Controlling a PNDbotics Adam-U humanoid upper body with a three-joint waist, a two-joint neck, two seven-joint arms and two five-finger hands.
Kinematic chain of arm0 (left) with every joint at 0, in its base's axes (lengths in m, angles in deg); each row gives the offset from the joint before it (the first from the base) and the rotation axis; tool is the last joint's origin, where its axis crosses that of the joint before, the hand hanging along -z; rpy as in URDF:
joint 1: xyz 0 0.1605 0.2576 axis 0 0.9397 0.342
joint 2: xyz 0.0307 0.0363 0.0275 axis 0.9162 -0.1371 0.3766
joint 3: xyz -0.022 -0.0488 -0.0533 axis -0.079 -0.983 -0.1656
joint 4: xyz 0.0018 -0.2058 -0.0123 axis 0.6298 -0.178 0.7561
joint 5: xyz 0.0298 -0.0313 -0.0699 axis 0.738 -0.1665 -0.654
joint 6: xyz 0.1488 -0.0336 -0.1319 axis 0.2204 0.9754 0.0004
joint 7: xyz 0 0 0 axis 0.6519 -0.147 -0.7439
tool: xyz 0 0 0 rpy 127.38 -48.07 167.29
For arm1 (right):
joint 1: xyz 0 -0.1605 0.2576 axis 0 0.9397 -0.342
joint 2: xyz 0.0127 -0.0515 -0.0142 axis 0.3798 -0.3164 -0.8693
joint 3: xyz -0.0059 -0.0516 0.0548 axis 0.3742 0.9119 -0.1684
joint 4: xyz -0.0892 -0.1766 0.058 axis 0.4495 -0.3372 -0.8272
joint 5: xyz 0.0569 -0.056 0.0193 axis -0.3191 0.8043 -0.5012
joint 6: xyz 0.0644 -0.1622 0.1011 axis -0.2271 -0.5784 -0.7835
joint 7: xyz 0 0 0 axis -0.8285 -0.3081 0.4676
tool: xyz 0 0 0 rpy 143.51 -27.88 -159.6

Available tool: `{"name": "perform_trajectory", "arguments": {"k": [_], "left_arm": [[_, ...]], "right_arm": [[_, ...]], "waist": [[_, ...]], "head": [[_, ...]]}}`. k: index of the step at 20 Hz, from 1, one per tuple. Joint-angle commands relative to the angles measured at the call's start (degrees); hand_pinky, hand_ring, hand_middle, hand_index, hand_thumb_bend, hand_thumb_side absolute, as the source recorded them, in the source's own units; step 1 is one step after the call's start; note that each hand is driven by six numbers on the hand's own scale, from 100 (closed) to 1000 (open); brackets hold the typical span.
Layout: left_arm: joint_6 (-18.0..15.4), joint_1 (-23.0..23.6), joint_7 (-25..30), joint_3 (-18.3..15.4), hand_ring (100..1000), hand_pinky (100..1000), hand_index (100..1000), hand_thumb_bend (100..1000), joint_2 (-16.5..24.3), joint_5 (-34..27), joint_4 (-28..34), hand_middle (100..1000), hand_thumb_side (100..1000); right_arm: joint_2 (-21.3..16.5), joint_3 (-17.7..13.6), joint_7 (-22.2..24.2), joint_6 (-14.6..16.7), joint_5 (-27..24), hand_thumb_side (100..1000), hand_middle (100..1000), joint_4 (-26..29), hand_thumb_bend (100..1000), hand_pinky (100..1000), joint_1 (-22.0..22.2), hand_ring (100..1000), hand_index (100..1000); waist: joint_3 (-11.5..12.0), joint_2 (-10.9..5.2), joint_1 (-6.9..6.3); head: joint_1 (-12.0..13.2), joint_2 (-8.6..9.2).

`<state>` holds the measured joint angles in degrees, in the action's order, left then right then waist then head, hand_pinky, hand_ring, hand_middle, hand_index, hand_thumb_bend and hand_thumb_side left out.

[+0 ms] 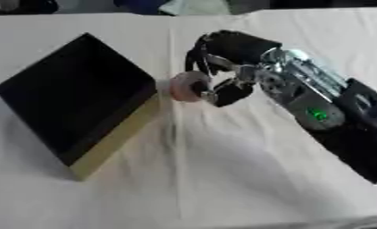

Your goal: Pick up objects on the table and place them in the box.

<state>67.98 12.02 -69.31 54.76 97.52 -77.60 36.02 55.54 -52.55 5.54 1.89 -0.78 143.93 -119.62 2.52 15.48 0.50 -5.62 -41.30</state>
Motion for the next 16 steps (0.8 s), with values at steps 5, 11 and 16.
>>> {"name": "perform_trajectory", "arguments": {"k": [5,11,16], "left_arm": [[-0.07,-0.17,0.35,-0.41,779,724,823,103,0.93,0.28,0.91,816,905],[-0.03,-0.27,0.69,-0.11,779,724,822,103,0.86,0.14,0.91,816,905],[-0.14,-0.57,0.92,0.08,779,724,823,102,0.85,-0.14,0.91,816,905]], "right_arm": [[-0.63,-2.83,1.91,-0.03,1.1,100,452,3.94,100,718,-6.02,487,692],[5.2,-1.47,1.92,3.03,5.45,100,461,1.26,100,722,-12.24,497,696],[10.65,-1.01,-0.56,5.91,10.37,100,463,-3.55,100,725,-14.37,500,697]], "waist": [[0.17,-1.51,-0.01],[1.29,-1.67,0.13],[2.59,-1.33,0.13]], "head": [[0.27,-0.04],[-0.45,0.03],[-1.27,-0.03]]}}
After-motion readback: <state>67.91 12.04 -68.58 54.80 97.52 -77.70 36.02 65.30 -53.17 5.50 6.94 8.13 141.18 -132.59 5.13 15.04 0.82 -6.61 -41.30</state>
